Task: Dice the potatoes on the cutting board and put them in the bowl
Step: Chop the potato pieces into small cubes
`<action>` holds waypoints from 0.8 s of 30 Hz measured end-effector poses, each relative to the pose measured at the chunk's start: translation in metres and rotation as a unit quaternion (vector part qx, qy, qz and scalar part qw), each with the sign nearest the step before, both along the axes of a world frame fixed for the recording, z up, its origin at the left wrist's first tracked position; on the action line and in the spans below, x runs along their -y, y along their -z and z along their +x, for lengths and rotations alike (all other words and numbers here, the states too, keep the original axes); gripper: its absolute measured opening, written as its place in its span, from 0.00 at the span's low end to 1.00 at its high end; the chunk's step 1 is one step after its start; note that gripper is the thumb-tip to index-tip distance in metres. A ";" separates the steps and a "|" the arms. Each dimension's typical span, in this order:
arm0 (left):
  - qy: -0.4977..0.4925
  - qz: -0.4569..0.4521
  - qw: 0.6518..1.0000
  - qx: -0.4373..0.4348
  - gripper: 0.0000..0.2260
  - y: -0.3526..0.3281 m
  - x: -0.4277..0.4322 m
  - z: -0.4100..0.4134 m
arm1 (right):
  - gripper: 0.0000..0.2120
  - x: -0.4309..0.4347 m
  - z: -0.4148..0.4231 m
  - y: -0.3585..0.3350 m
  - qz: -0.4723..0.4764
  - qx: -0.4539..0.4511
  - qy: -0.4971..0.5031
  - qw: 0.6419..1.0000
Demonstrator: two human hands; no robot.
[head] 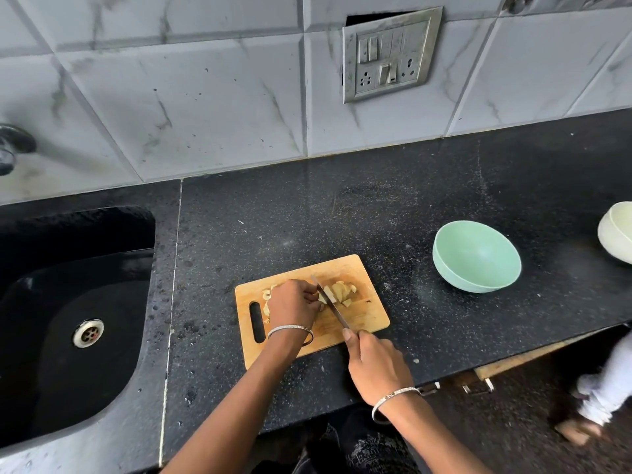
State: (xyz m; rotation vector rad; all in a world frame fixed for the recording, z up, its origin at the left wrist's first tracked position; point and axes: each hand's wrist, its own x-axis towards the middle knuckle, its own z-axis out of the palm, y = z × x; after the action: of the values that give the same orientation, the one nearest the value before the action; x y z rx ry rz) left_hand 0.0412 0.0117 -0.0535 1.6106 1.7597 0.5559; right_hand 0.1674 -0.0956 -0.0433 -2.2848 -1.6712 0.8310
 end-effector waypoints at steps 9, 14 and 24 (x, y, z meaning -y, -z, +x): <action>-0.004 -0.016 1.000 -0.011 0.06 -0.003 -0.003 0.000 | 0.22 0.002 -0.008 -0.003 0.002 0.031 0.007 0.999; 0.005 -0.028 0.999 -0.023 0.05 -0.008 -0.004 0.000 | 0.20 -0.001 -0.017 0.005 0.014 0.103 -0.013 0.994; -0.005 -0.021 0.998 -0.061 0.03 -0.016 -0.001 0.004 | 0.20 -0.015 -0.005 0.004 -0.061 -0.029 0.026 0.997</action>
State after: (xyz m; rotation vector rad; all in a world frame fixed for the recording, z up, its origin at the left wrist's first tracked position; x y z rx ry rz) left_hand 0.0452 0.0131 -0.0376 1.6390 1.8560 0.4308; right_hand 0.1627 -0.0809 -0.0473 -2.3472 -1.5709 1.0051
